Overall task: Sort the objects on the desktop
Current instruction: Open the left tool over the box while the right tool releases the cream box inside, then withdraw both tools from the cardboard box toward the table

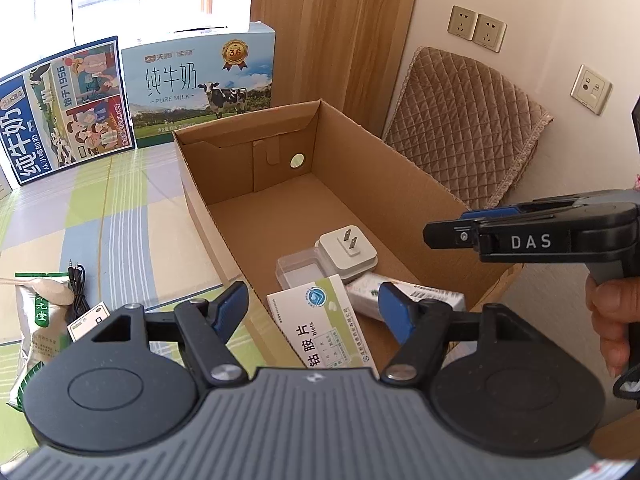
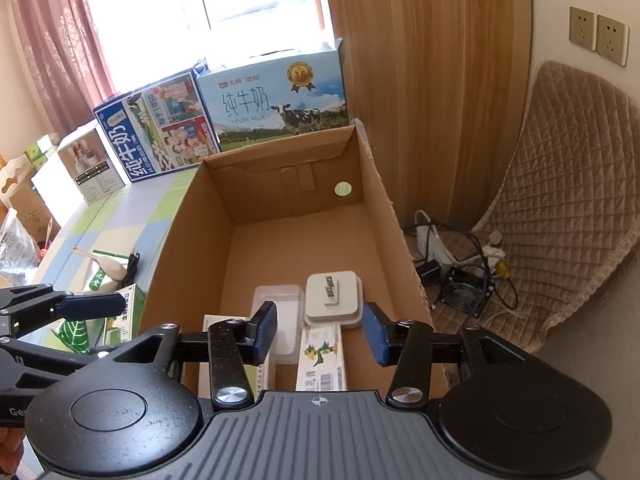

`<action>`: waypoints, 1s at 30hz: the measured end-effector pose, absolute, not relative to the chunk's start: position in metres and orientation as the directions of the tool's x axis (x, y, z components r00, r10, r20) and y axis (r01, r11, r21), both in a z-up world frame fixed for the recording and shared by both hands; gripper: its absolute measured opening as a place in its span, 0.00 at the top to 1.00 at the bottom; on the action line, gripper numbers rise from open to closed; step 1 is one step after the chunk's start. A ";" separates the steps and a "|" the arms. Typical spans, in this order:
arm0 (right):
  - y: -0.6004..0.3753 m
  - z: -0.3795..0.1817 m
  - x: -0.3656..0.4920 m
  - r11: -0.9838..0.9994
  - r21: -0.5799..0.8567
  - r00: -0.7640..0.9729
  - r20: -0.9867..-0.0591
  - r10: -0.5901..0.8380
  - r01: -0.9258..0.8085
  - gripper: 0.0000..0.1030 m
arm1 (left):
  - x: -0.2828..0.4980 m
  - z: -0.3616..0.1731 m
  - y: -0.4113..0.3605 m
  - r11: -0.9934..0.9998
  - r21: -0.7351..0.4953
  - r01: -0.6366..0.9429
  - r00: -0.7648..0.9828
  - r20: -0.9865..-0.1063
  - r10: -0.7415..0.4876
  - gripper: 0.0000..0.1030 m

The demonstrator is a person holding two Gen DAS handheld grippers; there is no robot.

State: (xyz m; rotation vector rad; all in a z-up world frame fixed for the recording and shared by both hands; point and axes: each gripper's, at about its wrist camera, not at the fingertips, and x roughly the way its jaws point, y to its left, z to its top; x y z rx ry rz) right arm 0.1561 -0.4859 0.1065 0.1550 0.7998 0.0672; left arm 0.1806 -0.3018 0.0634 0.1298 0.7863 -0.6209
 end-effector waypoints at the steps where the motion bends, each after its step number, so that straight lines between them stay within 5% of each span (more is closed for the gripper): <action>1: -0.486 0.106 0.155 0.986 0.166 0.695 -0.709 0.120 0.000 0.55 | 0.180 0.064 -0.300 0.816 -0.116 0.566 0.540 -0.696 -0.473 0.34; 14: -0.477 0.110 0.134 0.985 0.173 0.687 -0.716 0.122 0.006 0.47 | 0.168 0.073 -0.281 0.829 -0.120 0.547 0.558 -0.686 -0.467 0.34; 20: -0.464 0.116 0.124 0.987 0.163 0.692 -0.712 0.122 -0.007 0.35 | 0.159 0.079 -0.267 0.835 -0.114 0.538 0.569 -0.682 -0.459 0.34; 25: -0.447 0.125 0.116 0.987 0.157 0.704 -0.697 0.132 -0.030 0.12 | 0.152 0.085 -0.245 0.848 -0.108 0.519 0.587 -0.676 -0.445 0.28; 30: -0.427 0.134 0.112 0.987 0.149 0.710 -0.689 0.146 -0.059 0.02 | 0.149 0.091 -0.212 0.869 -0.098 0.486 0.606 -0.679 -0.415 0.24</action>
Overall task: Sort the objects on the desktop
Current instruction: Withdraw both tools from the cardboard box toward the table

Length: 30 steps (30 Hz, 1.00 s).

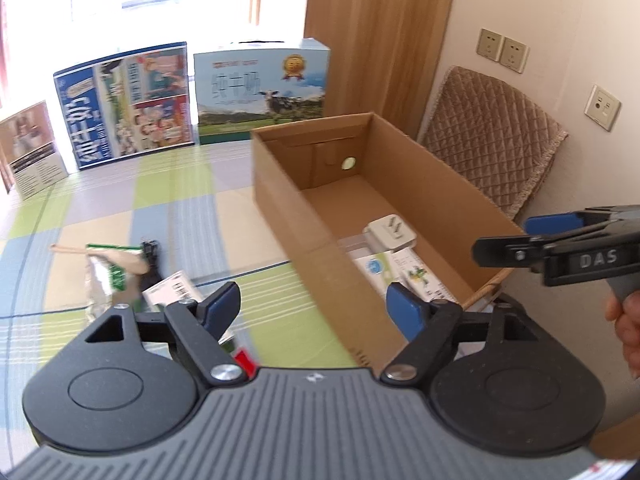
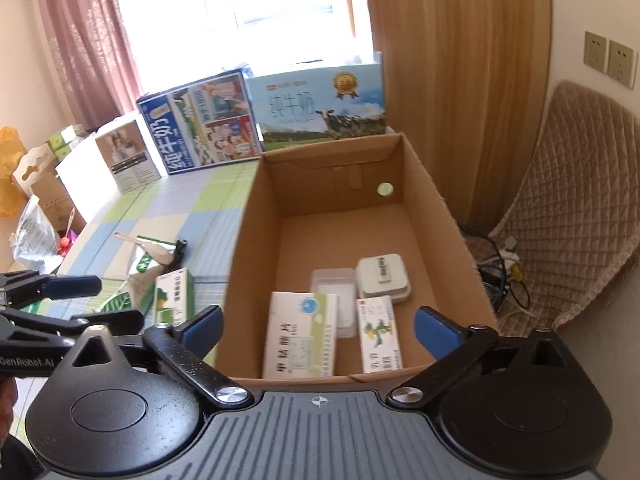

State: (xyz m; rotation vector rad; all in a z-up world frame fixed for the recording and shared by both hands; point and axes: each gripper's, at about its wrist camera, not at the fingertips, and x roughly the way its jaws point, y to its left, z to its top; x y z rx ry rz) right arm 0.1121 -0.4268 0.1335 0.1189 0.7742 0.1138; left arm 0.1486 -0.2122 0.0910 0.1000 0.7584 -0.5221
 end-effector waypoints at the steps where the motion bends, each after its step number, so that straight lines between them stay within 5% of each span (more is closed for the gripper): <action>1: -0.422 0.135 0.112 0.987 0.145 0.710 -0.688 0.148 -0.065 0.02 | 0.148 0.093 -0.205 0.873 -0.096 0.477 0.612 -0.677 -0.409 0.23; 12: -0.368 0.151 0.105 0.977 0.154 0.714 -0.666 0.214 -0.149 0.02 | 0.135 0.115 -0.125 0.910 -0.059 0.410 0.676 -0.651 -0.346 0.02; 30: -0.273 0.141 0.099 0.941 0.159 0.668 -0.670 0.325 -0.298 0.02 | 0.119 0.088 0.011 0.982 -0.044 0.186 0.681 -0.714 -0.161 0.02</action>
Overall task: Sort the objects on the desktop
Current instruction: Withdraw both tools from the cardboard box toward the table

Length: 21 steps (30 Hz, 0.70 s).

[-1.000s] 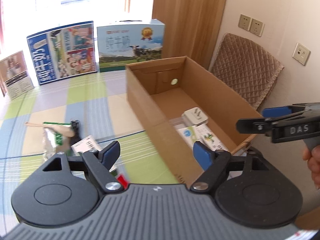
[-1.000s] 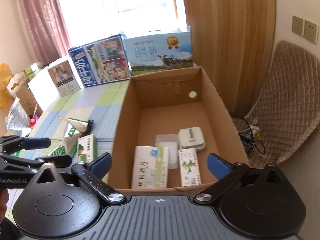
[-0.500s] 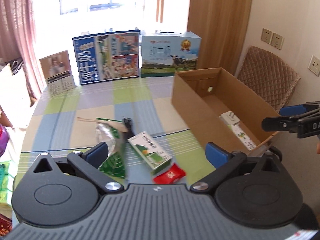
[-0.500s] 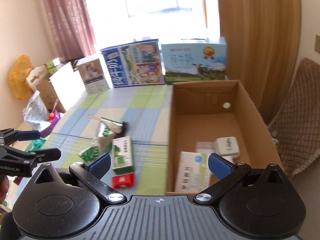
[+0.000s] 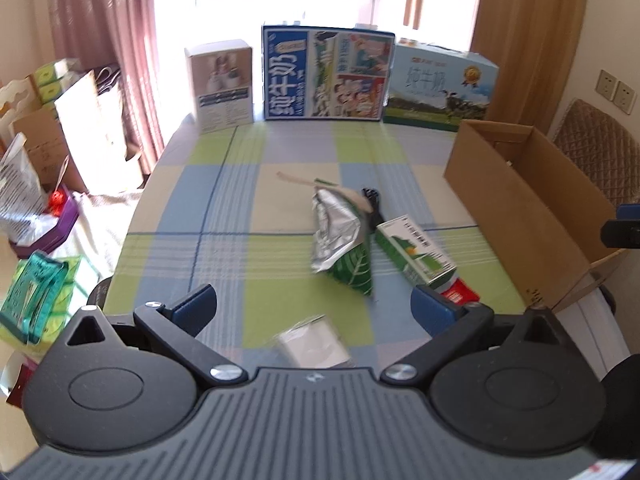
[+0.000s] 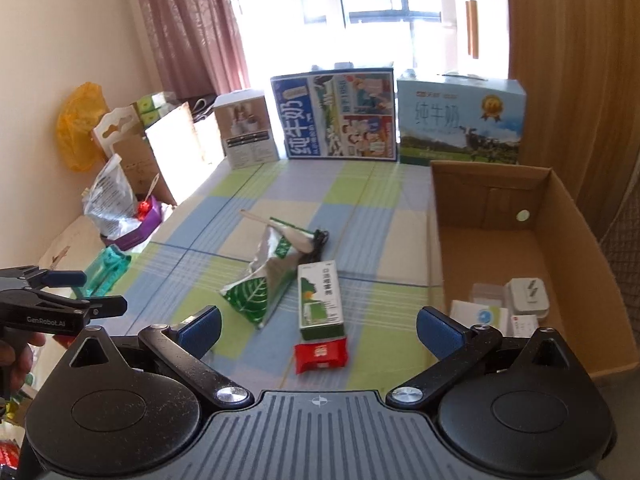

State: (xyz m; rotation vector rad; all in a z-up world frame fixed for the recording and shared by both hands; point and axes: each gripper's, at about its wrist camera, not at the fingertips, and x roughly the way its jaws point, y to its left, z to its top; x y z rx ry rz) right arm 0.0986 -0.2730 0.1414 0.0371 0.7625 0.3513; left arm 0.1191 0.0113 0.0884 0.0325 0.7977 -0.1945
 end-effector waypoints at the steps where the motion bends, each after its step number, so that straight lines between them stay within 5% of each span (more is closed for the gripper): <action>1: -0.269 0.139 0.099 0.939 0.160 0.663 -0.673 0.328 -0.303 0.02 | 0.118 0.085 0.015 0.983 -0.046 0.181 0.677 -0.719 -0.158 0.01; 8: -0.246 0.119 0.100 0.934 0.148 0.638 -0.695 0.331 -0.324 0.02 | 0.116 0.062 0.018 0.978 -0.031 0.207 0.646 -0.746 -0.161 0.01; 21: -0.224 0.063 0.118 0.914 0.083 0.530 -0.793 0.302 -0.397 0.02 | 0.125 0.025 0.002 0.852 0.081 0.517 0.553 -0.791 -0.261 0.02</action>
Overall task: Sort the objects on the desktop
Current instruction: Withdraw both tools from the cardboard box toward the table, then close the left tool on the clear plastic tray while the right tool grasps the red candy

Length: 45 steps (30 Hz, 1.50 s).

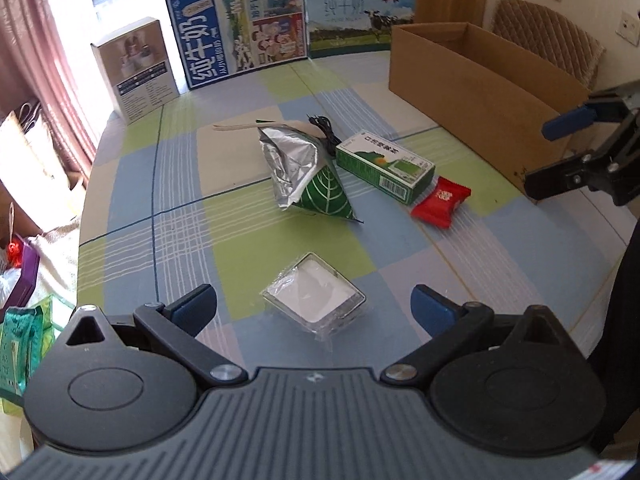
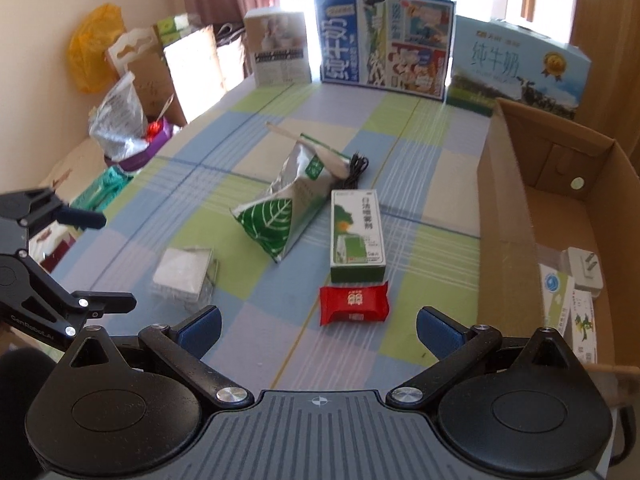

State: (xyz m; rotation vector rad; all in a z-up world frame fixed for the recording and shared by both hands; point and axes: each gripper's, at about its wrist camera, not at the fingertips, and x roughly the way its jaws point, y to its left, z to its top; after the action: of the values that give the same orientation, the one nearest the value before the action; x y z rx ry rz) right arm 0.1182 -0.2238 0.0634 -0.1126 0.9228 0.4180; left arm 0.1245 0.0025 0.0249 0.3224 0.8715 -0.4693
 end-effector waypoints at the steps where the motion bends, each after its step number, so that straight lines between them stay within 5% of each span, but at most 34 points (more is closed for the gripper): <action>1: -0.222 0.060 0.120 0.910 0.075 0.521 -0.799 0.300 -0.407 0.02 | 0.126 0.022 0.001 0.834 0.092 0.544 0.544 -0.796 -0.266 0.02; 23: -0.199 0.007 0.176 0.810 -0.069 0.354 -0.919 0.176 -0.582 0.02 | 0.179 -0.029 -0.027 0.520 0.134 0.844 0.337 -0.885 -0.320 0.02; 45: -0.201 -0.032 0.209 0.857 -0.032 0.311 -0.938 0.151 -0.515 0.02 | 0.201 -0.055 -0.032 0.424 0.080 0.902 0.238 -0.912 -0.334 0.24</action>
State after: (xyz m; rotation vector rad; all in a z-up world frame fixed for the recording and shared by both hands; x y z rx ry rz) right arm 0.2086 -0.2014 -0.0320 -0.3564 1.1789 0.4520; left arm 0.2010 -0.0317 -0.0549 0.7093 0.9793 -0.9511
